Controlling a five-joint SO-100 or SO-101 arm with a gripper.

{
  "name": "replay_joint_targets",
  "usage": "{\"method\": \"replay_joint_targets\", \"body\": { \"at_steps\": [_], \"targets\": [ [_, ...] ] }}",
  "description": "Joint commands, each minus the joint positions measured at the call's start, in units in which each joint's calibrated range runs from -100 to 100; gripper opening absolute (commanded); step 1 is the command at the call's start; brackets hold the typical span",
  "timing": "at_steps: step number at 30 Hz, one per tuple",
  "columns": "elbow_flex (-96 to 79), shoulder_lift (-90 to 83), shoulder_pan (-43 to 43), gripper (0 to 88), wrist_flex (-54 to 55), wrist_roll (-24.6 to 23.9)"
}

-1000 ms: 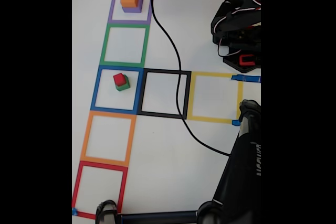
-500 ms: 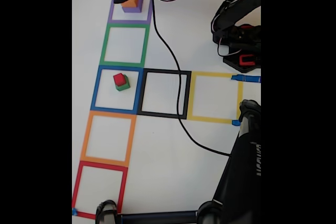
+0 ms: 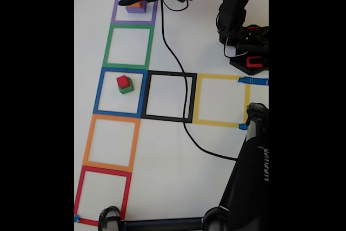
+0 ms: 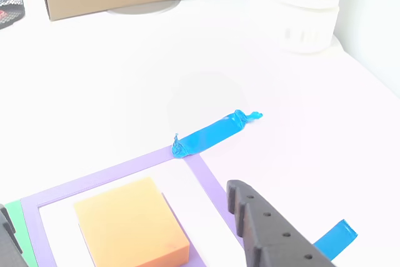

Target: Tower of hanoi

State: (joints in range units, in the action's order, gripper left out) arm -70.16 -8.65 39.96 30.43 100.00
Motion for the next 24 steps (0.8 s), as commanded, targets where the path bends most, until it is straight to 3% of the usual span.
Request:
{"method": "replay_joint_targets", "body": {
  "at_steps": [1, 11, 24],
  "targets": [
    [-0.75, 1.75, 0.21, 43.6, 5.28, 0.00],
    [0.44, 12.57, -0.27, 42.2, 14.67, 0.00],
    [1.89, 15.40, -3.15, 39.9, 16.37, 0.00]
  ]
}}
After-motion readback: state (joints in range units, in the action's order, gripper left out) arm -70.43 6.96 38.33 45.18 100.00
